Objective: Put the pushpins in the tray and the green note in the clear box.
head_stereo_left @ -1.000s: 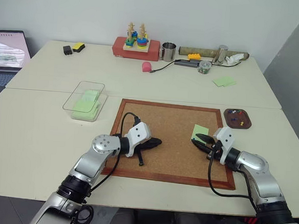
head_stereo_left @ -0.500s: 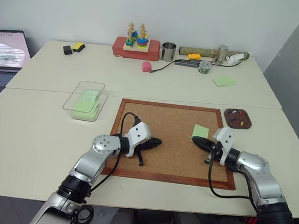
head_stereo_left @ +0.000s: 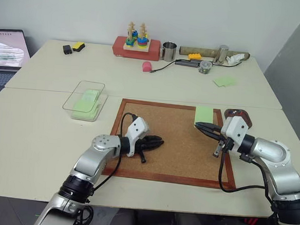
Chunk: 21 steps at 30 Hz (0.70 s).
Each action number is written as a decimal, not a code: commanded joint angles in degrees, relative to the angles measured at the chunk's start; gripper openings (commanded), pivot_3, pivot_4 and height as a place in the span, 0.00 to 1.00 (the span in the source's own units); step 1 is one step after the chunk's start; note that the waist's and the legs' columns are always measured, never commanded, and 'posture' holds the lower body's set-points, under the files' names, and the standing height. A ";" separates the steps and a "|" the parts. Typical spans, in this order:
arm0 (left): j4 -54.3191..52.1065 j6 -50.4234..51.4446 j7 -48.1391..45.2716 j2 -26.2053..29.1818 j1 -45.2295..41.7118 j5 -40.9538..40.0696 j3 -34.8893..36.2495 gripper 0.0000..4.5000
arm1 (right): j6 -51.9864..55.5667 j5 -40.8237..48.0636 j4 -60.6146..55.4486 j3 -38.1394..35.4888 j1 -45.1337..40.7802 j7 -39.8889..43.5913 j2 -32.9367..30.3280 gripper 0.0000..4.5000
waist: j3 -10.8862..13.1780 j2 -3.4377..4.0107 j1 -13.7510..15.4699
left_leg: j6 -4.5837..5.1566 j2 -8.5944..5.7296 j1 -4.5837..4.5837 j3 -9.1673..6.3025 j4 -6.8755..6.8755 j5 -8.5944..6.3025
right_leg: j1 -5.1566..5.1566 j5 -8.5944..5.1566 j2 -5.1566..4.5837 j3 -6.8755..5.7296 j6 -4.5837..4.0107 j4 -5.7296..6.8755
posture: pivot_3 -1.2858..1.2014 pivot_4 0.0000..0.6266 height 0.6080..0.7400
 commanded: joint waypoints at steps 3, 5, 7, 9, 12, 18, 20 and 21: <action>-7.74 17.79 4.97 -3.13 -3.87 -20.75 12.28 0.47 | -14.74 -5.88 2.49 2.04 -3.17 -0.81 -0.03 0.00 | 0.01 -0.01 0.01 | 0.00 0.00 0.01 0.00 -0.01 0.00 | 0.00 0.03 -0.01 0.01 -0.05 0.00 | 0.52 0.24 1.00; -8.52 19.93 7.16 -4.73 -4.98 -23.96 14.04 0.54 | -18.91 -7.29 3.30 2.86 -4.19 -1.06 0.12 0.00 | 0.03 -0.04 0.01 | -0.01 -0.01 0.01 -0.01 0.01 0.00 | 0.03 0.05 -0.03 0.00 -0.08 0.00 | 0.52 0.24 1.00; -9.03 20.76 8.99 -6.07 -5.53 -25.29 14.23 0.63 | -22.33 -8.32 3.49 3.68 -5.08 -1.31 0.22 0.00 | 0.03 -0.04 0.01 | -0.01 -0.03 0.02 -0.01 0.02 0.01 | 0.04 0.09 -0.03 0.00 -0.15 0.00 | 0.52 0.24 1.00; -8.54 20.91 10.39 -7.38 -6.02 -25.95 13.94 0.71 | -24.48 -8.79 3.28 4.40 -5.87 -1.59 0.47 0.00 | 0.03 -0.04 0.04 | -0.02 -0.03 0.03 -0.01 0.01 0.01 | 0.04 0.12 -0.03 0.02 -0.20 0.00 | 0.52 0.24 1.00; -7.45 20.26 11.35 -8.88 -6.71 -25.93 13.16 0.71 | -25.74 -8.52 2.62 5.26 -6.41 -1.52 0.65 0.00 | 0.03 -0.04 0.06 | -0.03 -0.03 0.03 -0.01 0.01 0.01 | 0.03 0.13 -0.03 0.01 -0.22 0.00 | 0.52 0.24 1.00; -5.77 19.60 10.62 -10.66 -7.98 -26.49 11.87 0.71 | -26.81 -7.77 1.62 6.23 -6.81 -0.80 0.35 0.00 | 0.03 -0.04 0.11 | -0.04 -0.04 0.03 0.00 0.02 0.02 | 0.04 0.13 -0.03 0.03 -0.22 0.00 | 0.52 0.24 1.00; -5.91 19.29 9.65 -10.58 -7.92 -26.39 11.25 0.67 | -27.05 -7.66 1.32 6.49 -6.97 -0.84 0.40 0.00 | 0.03 -0.04 0.11 | -0.04 -0.04 0.03 0.00 0.02 0.02 | 0.04 0.13 -0.03 0.03 -0.22 -0.01 | 0.52 0.24 1.00; -5.83 19.27 9.15 -10.43 -7.90 -26.47 10.99 0.63 | -27.15 -7.65 1.27 6.61 -7.09 -0.88 0.44 0.00 | 0.03 -0.04 0.11 | -0.04 -0.04 0.03 0.00 0.01 0.02 | 0.04 0.13 -0.03 0.04 -0.22 -0.01 | 0.52 0.24 1.00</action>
